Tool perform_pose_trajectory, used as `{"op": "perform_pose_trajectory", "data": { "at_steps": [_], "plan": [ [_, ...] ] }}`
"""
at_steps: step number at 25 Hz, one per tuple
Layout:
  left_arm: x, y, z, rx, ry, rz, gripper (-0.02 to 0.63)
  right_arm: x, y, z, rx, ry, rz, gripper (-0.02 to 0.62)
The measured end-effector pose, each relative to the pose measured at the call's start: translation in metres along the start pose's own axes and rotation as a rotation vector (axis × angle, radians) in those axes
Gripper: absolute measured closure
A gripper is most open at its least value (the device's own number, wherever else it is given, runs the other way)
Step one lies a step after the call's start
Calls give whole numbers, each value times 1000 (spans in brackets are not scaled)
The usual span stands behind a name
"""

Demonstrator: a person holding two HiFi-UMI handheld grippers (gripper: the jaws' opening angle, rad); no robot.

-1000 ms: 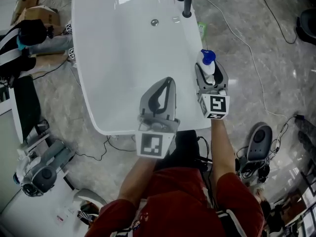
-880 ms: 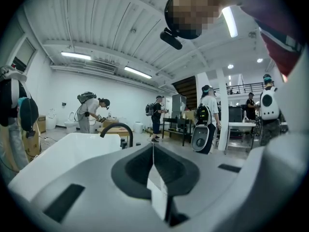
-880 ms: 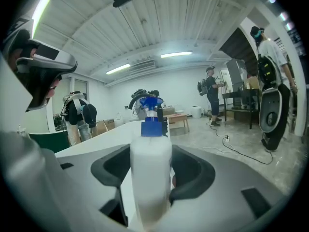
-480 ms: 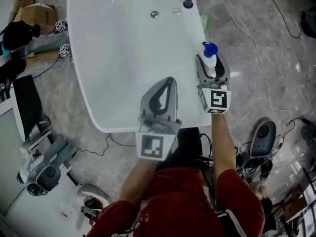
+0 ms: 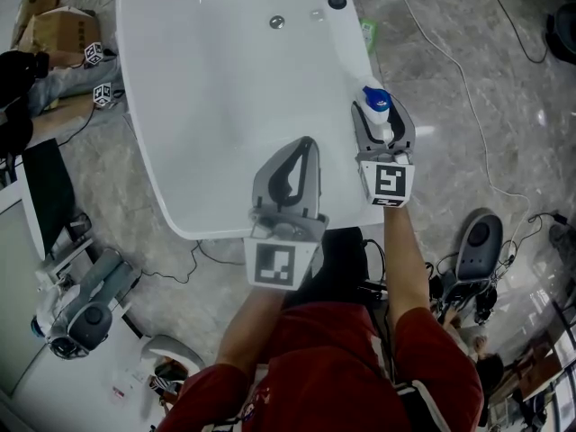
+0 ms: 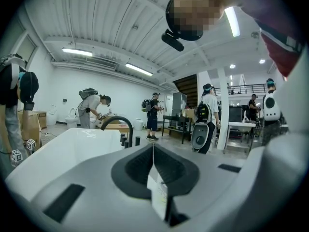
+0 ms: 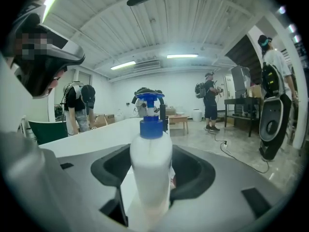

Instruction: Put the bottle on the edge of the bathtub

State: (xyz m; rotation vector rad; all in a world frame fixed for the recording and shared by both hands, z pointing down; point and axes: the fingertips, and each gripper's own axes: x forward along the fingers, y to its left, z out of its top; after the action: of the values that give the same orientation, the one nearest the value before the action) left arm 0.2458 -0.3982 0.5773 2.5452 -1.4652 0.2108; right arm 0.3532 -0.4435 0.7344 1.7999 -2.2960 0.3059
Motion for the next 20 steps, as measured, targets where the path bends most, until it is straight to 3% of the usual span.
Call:
{"op": "perform_pose_trajectory", "data": {
  "at_steps": [4,6,9,20],
  "plan": [
    [-2,-2,0,-1,-4,2,591,1,1,-7,9,28,14,327],
    [-3,-4,3,-4,-12,0,591,1,2,-6,18,34,30,271],
    [-7,-6,9,-4,-19,-7,591,-2,2,-1,22,32,33,244],
    [-22,-6,29,2,-61,-7,591,-29,5,29,15,1,18,239]
  ]
}}
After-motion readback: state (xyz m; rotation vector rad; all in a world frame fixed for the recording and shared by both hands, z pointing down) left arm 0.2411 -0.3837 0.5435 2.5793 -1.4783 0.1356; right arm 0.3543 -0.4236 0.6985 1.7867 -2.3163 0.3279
